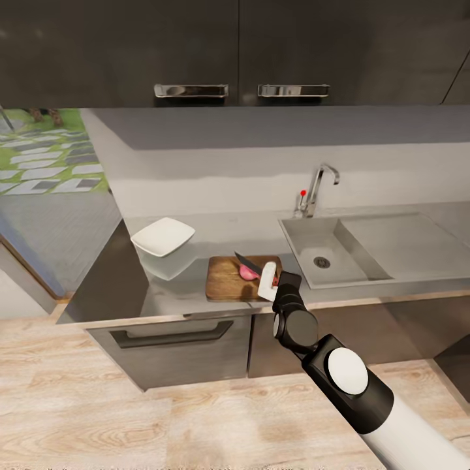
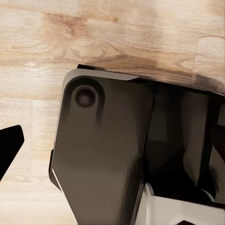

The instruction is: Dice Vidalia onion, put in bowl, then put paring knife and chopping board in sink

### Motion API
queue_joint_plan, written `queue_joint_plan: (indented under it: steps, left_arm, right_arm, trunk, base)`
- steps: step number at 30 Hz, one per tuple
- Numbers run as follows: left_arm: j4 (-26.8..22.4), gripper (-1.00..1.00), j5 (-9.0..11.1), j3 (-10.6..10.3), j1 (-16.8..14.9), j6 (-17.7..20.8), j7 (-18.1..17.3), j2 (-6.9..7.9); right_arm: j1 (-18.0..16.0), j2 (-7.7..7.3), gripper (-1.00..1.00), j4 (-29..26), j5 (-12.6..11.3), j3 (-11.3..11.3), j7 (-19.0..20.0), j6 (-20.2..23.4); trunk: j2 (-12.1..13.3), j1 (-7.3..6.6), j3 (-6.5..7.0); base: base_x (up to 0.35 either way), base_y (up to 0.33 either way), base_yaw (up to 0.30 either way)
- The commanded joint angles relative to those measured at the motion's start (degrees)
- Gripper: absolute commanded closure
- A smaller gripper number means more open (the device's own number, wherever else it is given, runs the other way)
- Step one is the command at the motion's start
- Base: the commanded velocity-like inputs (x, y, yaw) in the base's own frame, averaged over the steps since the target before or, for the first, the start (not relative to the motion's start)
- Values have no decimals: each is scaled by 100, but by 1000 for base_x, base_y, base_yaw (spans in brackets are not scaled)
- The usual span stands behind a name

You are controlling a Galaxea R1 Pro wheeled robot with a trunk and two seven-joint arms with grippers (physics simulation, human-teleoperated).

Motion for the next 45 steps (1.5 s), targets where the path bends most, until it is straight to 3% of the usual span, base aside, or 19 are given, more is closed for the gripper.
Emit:
queue_joint_plan:
  steps: [1, 11, 21, 28, 45]
  left_arm:
    - [-8, -100, 59, -14, 2, -1, -4, 5]
    - [-8, -100, 59, -18, 2, -1, -4, 5]
    - [-8, -100, 59, -16, 2, -1, -4, 5]
    - [-8, -100, 59, -16, 2, -1, -4, 5]
    - [-8, -100, 59, -17, 2, -1, -4, 5]
  right_arm:
    - [-8, -4, 100, -6, 59, 14, 66, 23]
    - [-7, -4, 100, -5, 59, 14, 60, 23]
    - [-8, 26, 100, -14, 62, -8, 45, 15]
    - [-8, 46, 100, -63, 70, -312, 12, 8]
    - [-8, 40, 100, -63, 76, -370, -2, 2]
  trunk:
    - [-8, 2, -17]
    - [-8, 2, -104]
    - [-8, 2, -109]
    - [-8, 2, -109]
    - [-8, 2, -109]
  base:
    - [0, 0, 0]
    - [0, 0, 0]
    - [0, 0, 0]
    - [0, 0, 0]
    - [0, 0, 0]
